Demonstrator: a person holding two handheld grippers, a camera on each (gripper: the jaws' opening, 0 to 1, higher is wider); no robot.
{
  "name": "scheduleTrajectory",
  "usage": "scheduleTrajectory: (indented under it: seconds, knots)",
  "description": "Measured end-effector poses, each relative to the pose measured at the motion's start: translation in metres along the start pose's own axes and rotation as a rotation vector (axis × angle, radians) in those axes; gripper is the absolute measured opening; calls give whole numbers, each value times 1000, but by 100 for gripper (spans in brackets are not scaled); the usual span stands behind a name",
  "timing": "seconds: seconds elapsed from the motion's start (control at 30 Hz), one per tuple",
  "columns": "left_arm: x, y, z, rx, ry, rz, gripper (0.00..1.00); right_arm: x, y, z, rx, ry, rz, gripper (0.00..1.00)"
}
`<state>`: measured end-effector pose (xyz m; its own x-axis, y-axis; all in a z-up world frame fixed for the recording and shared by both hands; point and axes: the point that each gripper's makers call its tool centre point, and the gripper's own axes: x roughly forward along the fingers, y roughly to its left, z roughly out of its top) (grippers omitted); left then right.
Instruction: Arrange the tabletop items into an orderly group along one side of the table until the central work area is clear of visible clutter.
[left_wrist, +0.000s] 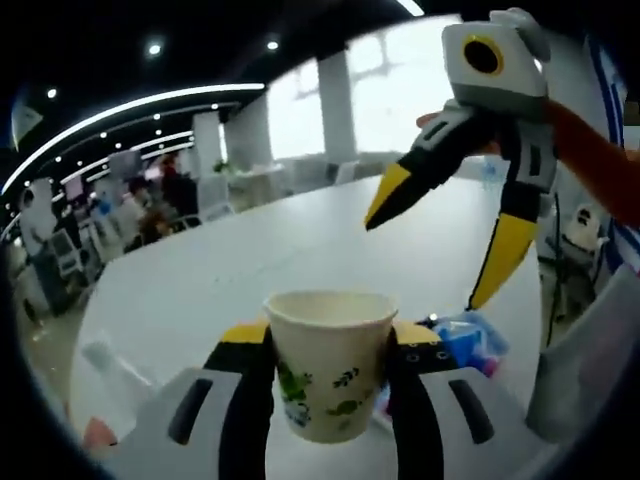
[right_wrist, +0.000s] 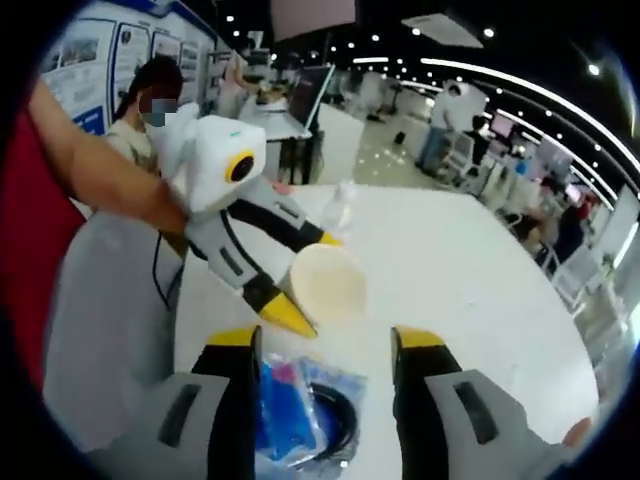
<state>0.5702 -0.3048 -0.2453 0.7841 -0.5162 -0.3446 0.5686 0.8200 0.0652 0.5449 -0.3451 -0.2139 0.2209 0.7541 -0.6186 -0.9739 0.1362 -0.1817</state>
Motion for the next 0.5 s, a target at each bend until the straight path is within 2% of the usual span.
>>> scheduleTrajectory:
  seconds: [0.1,0.27,0.4,0.47,0.5]
  knots:
    - [0,0,-2,-20,-10,-2,41,2,2,-7,29,-9,-4,65]
    - [1,1,-6,-64,-26,-5,40,6,6,-14,120,-78,-10,85]
    - [1,5,-11,-114,-37,0,40,6,11,-16,173,-147,-1,92]
    - [2,7,-14,-139,-42,2,40,7,11,-13,215,-211,-10,99]
    - [1,7,-14,-143,-46,3,40,6,13,-12,220,-226,5,99]
